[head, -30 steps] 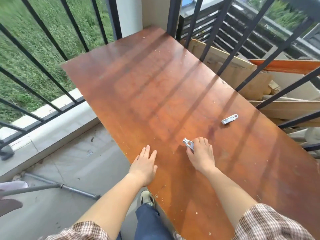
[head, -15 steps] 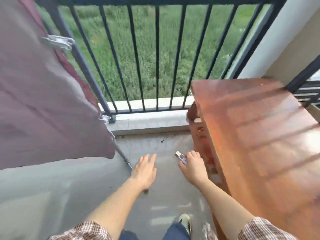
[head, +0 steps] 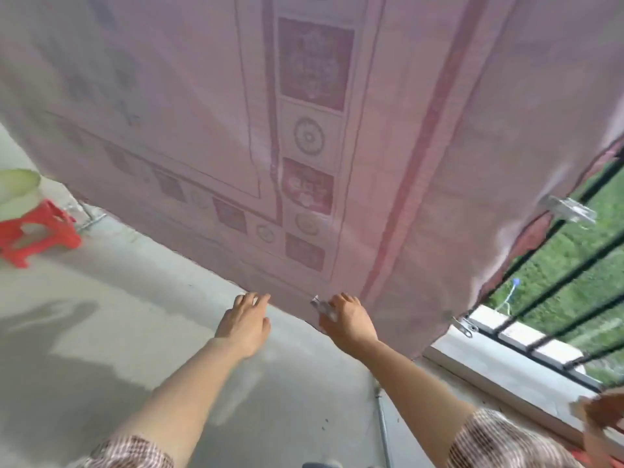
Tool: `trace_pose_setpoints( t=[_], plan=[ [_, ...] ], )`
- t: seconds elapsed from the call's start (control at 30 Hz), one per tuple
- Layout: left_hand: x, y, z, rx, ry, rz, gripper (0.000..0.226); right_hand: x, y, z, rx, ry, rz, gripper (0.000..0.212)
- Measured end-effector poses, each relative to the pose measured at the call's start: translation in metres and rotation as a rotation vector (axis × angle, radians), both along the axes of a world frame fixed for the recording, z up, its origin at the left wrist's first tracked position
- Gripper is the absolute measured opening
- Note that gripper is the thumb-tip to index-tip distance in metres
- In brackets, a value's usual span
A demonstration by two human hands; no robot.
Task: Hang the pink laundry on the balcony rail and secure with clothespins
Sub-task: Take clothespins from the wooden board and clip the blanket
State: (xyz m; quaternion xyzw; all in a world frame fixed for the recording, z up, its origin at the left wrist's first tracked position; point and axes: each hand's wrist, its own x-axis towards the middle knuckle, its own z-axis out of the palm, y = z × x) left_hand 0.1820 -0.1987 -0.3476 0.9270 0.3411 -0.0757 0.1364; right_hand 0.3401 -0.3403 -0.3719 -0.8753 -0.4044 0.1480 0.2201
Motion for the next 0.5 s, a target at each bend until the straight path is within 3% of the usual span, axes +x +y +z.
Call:
trace_pose_setpoints(
  t=[0.33,0.5],
  plan=[
    [-0.057,0.262,0.023,0.076,-0.101,0.266,0.048,-0.029,0.326,0.044,0.084,-0.075,0.362,0.027],
    [-0.076,0.394,0.048,0.068,-0.173,0.417,0.041,-0.04,0.484,0.079,0.065,0.014,0.412,0.024]
  ],
)
